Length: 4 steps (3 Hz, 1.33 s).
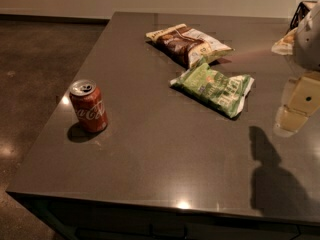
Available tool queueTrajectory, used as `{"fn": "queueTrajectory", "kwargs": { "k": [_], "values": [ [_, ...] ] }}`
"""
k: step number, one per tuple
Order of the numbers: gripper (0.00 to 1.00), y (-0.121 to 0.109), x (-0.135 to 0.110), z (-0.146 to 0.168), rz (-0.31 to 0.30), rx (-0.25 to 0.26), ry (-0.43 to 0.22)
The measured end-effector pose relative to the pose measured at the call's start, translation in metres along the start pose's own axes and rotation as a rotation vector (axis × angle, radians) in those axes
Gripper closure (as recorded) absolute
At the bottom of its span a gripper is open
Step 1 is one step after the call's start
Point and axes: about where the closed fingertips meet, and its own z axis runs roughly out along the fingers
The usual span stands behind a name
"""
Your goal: Move green jalapeno chip bag near coke can
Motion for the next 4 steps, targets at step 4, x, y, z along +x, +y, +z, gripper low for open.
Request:
{"fn": "queueTrajectory", "kwargs": {
  "k": [4],
  "values": [
    [0.0,-0.067,-0.038,0.056,0.113,0.045,-0.023]
  ]
}}
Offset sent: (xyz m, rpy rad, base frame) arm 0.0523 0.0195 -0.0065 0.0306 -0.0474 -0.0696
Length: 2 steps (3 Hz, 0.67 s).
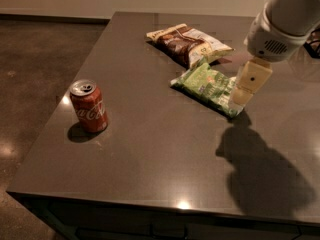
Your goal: Move green jalapeno chip bag near coke can
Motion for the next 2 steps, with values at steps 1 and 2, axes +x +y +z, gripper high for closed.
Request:
{"fn": "queueTrajectory", "kwargs": {
  "k": [1,2],
  "values": [
    [0.0,-0.023,-0.006,0.027,0.063,0.005,0.017],
    [0.0,-0.038,-0.007,0.054,0.105,0.008,0.044]
  ]
}}
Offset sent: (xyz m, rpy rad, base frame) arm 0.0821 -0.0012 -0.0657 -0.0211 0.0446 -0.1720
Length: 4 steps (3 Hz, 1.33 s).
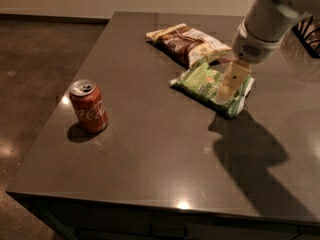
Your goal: Move green jalapeno chip bag near coke can
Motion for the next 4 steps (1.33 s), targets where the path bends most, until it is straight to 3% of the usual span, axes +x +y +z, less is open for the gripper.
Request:
{"fn": "queueTrajectory", "kwargs": {
  "k": [2,4],
  "values": [
    [0.0,-0.015,0.008,0.041,0.04,-0.011,0.072],
    [0.42,-0.003,0.003,0.054,0.015,-0.067,0.105]
  ]
}}
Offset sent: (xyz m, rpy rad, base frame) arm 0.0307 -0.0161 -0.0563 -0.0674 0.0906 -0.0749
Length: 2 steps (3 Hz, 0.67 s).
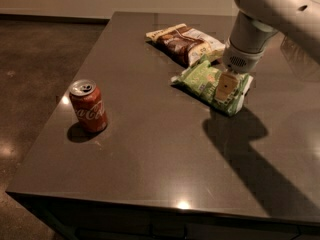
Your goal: Move green jalapeno chip bag near coke can
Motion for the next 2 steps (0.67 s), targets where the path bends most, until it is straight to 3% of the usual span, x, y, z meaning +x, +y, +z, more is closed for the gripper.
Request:
{"fn": "queueTrajectory", "kwargs": {
  "k": [1,2],
  "values": [
    [0.64,0.02,-0.011,-0.007,-0.072,-0.017,0.0],
    [0.88,0.062,-0.029,-0.03,-0.223,-0.033,-0.012]
  ]
}}
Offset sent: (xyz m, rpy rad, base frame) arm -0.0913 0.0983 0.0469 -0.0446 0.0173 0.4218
